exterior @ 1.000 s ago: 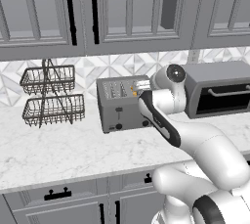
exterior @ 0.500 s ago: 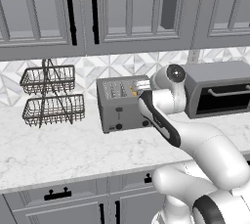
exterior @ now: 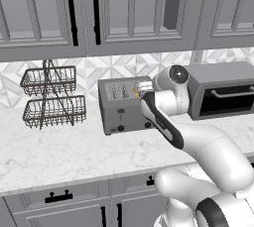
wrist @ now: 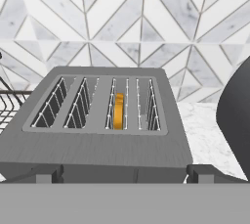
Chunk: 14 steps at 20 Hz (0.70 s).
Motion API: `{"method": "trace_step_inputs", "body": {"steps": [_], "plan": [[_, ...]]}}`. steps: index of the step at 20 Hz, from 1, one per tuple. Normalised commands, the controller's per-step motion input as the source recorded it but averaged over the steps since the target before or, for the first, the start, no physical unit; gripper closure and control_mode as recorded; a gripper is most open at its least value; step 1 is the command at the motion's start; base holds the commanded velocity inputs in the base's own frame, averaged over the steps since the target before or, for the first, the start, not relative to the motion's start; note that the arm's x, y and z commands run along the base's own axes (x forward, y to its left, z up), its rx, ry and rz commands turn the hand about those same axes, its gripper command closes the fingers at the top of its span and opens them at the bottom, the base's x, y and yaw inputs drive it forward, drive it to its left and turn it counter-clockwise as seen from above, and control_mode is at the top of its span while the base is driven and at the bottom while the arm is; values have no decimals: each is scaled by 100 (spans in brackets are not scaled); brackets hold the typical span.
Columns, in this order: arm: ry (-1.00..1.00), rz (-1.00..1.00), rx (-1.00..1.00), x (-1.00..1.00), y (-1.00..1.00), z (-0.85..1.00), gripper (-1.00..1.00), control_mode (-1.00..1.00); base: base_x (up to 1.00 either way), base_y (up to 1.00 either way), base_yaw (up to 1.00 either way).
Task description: Start the toaster. Once the lever pops up, take the bread to the plate on the dining counter.
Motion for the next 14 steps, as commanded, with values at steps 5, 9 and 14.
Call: {"method": "trace_step_inputs", "body": {"steps": [5,9,14], "plan": [[0,0,0,0,0,0,-100,-100,0,0,0],[0,0,0,0,0,0,-100,-100,0,0,0],[0,0,0,0,0,0,-100,-100,0,0,0]]}}
